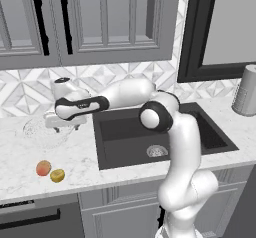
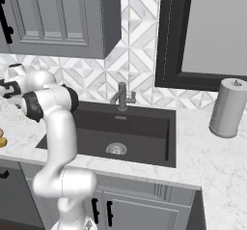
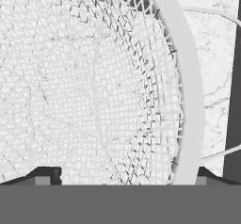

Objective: Put the colander in the sink, put the kiwi, peach in the colander, and turn on the sink faucet and pour water over the colander.

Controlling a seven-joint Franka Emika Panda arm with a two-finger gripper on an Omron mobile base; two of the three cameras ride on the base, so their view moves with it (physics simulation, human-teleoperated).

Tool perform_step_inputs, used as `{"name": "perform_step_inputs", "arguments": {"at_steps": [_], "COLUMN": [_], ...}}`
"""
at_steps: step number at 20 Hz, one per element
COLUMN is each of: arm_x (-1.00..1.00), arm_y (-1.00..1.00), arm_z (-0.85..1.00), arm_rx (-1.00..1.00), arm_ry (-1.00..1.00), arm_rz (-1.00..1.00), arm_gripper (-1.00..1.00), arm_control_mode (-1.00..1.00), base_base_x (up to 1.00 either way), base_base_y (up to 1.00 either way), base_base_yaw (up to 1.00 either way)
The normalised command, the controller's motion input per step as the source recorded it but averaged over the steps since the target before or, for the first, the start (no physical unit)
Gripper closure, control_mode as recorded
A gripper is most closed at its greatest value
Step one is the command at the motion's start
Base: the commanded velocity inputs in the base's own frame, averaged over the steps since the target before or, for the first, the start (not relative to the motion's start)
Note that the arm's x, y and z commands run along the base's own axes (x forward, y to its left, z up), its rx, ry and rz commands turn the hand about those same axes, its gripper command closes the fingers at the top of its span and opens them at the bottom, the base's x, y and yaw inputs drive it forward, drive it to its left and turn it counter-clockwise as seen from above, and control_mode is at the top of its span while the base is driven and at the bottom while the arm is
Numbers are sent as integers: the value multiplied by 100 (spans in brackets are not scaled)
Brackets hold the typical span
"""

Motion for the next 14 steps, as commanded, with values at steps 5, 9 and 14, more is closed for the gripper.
{"name": "perform_step_inputs", "arguments": {"at_steps": [5,9,14], "arm_x": [0,-1,-22], "arm_y": [0,-3,-49], "arm_z": [-10,-8,-2], "arm_rx": [0,0,4], "arm_ry": [0,0,0], "arm_rz": [0,0,0], "arm_gripper": [100,100,100], "arm_control_mode": [-100,-100,-100], "base_base_x": [0,0,0], "base_base_y": [0,0,0], "base_base_yaw": [0,0,0]}}
